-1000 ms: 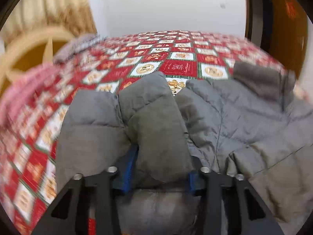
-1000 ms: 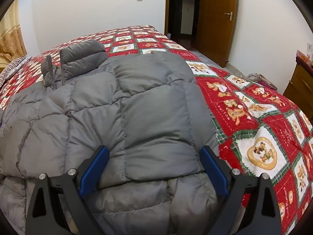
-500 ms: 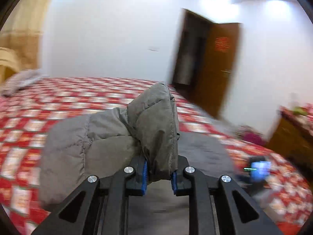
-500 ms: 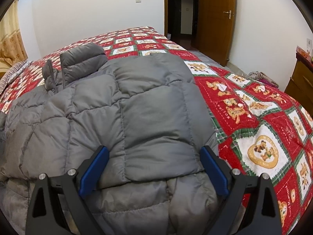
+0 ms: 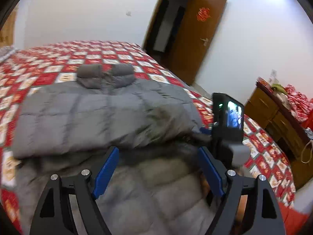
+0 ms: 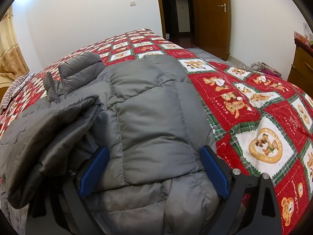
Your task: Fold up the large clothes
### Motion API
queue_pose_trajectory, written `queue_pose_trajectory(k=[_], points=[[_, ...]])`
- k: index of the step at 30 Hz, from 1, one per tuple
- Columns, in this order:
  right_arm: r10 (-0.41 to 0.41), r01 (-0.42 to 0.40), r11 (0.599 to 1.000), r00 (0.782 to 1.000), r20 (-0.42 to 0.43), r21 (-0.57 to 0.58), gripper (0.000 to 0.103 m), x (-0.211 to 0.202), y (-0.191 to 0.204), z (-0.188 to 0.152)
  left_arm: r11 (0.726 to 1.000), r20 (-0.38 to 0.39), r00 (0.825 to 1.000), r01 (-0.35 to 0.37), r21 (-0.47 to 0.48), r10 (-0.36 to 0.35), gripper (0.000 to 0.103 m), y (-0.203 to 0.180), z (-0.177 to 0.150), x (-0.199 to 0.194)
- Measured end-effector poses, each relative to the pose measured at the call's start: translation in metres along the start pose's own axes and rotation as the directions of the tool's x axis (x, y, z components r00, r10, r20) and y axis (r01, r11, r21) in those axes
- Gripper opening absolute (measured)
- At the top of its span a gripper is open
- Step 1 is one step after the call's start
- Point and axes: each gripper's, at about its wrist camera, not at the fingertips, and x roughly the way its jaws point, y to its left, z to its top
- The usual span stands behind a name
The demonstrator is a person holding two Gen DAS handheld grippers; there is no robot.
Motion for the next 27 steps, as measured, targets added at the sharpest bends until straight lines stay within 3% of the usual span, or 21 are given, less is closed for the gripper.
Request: queue_pose_trajectory(k=[4,6,9,12,14,17,19,21,24,27], points=[[-0.001,0.002,0.998,1.000,-0.015,0.060,0.093,-0.016,-0.012,-0.003,0.990,0.010,0.997,-0.077,-0.115,0.079,0.083,0.049,-0.006,-0.024],[0.021,-0.024,0.991,1.000,0.021,0.131,0.093,-0.043,-0.028,-0.010,0.975,0.012,0.992,-0.121,-0.185,0.125,0.083,0.077,-0.012,-0.039],[-0.016,0.004,0.989,0.997,0.078,0.150,0.094,-0.079,-0.038,-0.016,0.951,0.008,0.982,-0.179,-0.252,0.187,0.083,0.111,-0.027,-0.054],[0.067,-0.087,0.985,0.989,0.134,0.147,0.095,-0.102,-0.033,-0.010,0.922,-0.015,0.961,-0.268,-0.278,0.275,0.083,0.127,-0.040,-0.054],[0.132,-0.147,0.980,0.985,0.112,0.136,0.099,-0.100,-0.020,-0.004,0.913,-0.024,0.949,-0.310,-0.267,0.315,0.083,0.131,-0.044,-0.055],[0.183,-0.182,0.981,0.983,-0.004,0.069,0.098,-0.071,0.015,-0.001,0.908,-0.023,0.945,-0.319,-0.272,0.325,0.083,0.131,-0.045,-0.061],[0.172,-0.172,0.985,0.983,-0.070,0.008,0.088,-0.052,0.036,-0.006,0.906,-0.016,0.943,-0.324,-0.274,0.332,0.083,0.135,-0.045,-0.066],[0.190,-0.195,0.980,0.972,-0.136,-0.023,0.032,-0.038,0.047,-0.011,0.900,-0.016,0.938,-0.338,-0.273,0.347,0.083,0.139,-0.044,-0.073],[0.171,-0.177,0.983,0.980,-0.101,-0.052,0.023,-0.051,0.045,-0.011,0.896,-0.009,0.936,-0.339,-0.287,0.351,0.083,0.149,-0.042,-0.078],[0.121,-0.125,0.986,0.992,-0.043,-0.110,0.023,-0.071,0.037,-0.005,0.894,-0.003,0.937,-0.333,-0.299,0.348,0.083,0.153,-0.038,-0.078]])
